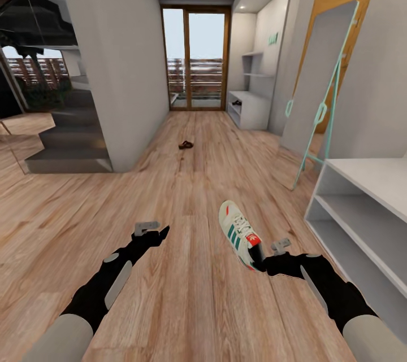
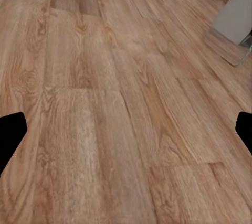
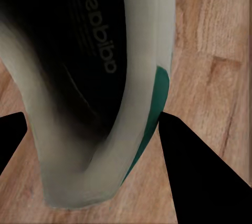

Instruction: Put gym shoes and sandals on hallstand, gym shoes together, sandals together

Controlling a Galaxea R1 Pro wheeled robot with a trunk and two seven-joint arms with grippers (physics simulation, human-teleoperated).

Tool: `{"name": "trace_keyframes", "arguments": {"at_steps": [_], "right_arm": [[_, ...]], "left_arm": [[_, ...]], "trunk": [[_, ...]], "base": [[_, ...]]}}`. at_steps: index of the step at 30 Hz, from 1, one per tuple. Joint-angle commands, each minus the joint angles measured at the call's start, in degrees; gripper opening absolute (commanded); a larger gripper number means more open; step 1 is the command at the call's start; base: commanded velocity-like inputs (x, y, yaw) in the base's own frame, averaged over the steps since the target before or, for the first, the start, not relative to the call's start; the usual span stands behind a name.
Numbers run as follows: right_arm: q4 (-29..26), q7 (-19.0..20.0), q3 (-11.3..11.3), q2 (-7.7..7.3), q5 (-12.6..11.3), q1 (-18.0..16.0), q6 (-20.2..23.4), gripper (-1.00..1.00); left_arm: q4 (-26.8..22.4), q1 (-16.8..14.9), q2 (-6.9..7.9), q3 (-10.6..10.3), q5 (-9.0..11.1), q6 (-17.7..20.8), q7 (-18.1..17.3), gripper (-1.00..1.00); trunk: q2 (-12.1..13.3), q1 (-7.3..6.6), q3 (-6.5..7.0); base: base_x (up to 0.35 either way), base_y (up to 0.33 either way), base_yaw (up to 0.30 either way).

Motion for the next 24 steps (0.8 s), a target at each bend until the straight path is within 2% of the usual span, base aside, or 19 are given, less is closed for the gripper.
{"name": "trace_keyframes", "arguments": {"at_steps": [1,15,21,24], "right_arm": [[-0.07,-0.03,0.11,-0.05,-0.17,-0.06,0.36,-1.00],[-0.14,-0.10,-0.04,-0.05,-0.33,-0.04,0.57,-1.00],[-0.13,-0.60,0.05,0.01,-0.30,-0.03,0.35,-1.00],[-0.12,-3.83,-0.03,0.03,-0.29,-0.02,0.24,-1.00]], "left_arm": [[-0.07,-0.03,0.05,-0.11,0.60,0.35,-0.04,1.00],[-0.15,-0.06,0.45,0.10,0.25,0.59,0.08,1.00],[-0.31,-0.06,2.00,0.02,-0.17,0.66,0.07,1.00],[-0.34,-0.06,2.54,-0.01,-0.31,0.69,0.06,1.00]], "trunk": [[-0.02,0.02,-0.06],[-0.02,0.02,-0.06],[-0.02,0.02,-0.06],[-0.02,0.02,-0.06]], "base": [[0.347,0.000,0.000],[0.347,0.000,0.000],[0.347,0.000,0.000],[0.347,0.000,0.000]]}}
